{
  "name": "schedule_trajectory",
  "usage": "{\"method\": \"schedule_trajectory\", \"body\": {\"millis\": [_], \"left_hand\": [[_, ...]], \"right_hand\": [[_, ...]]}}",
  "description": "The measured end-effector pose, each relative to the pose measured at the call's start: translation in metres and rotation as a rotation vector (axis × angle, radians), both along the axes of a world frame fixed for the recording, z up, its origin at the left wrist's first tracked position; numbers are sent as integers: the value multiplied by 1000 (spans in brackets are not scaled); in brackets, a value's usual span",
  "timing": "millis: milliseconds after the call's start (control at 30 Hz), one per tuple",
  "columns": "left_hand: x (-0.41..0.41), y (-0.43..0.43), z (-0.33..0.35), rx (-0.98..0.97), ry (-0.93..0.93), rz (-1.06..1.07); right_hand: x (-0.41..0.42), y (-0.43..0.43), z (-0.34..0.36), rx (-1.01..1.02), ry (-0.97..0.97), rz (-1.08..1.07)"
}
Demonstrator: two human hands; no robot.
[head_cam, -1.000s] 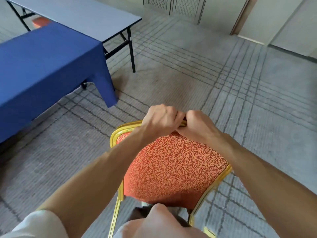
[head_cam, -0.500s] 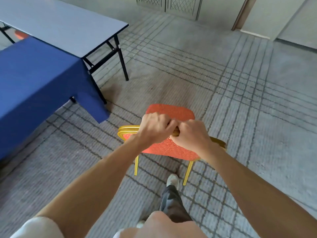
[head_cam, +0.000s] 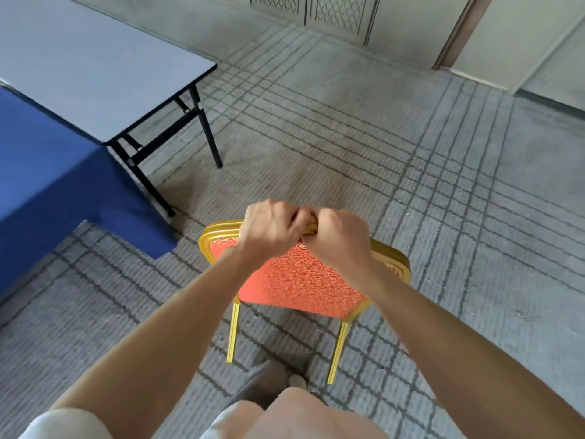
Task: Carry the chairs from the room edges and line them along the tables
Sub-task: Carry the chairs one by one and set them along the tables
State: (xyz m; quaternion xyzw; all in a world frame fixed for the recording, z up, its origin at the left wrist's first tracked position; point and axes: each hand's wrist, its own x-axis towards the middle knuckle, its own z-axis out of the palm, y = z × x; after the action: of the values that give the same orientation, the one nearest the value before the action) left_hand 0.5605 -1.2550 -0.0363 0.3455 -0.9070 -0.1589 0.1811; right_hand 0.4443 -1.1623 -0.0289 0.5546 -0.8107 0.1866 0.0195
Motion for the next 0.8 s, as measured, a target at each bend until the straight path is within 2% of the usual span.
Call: {"method": "schedule_trajectory", "body": {"millis": [167,333,467,633,800], "left_hand": [[-61,-66,11,-78,-29,-41],[-146,-158,18,-81,-37,-31],[-222,-236,16,-128,-67,-117],[-293,-330,18,-33,-86,-153],[-337,-405,48,-38,17,-177]], "right_hand": [[-63,-64,9,0,-11,15],[-147,-159,16,116,-63,-18],[-222,-233,22,144,-149,17],[-287,-323,26,164,-165,24],[-337,-397,46,102,-146,39]]}}
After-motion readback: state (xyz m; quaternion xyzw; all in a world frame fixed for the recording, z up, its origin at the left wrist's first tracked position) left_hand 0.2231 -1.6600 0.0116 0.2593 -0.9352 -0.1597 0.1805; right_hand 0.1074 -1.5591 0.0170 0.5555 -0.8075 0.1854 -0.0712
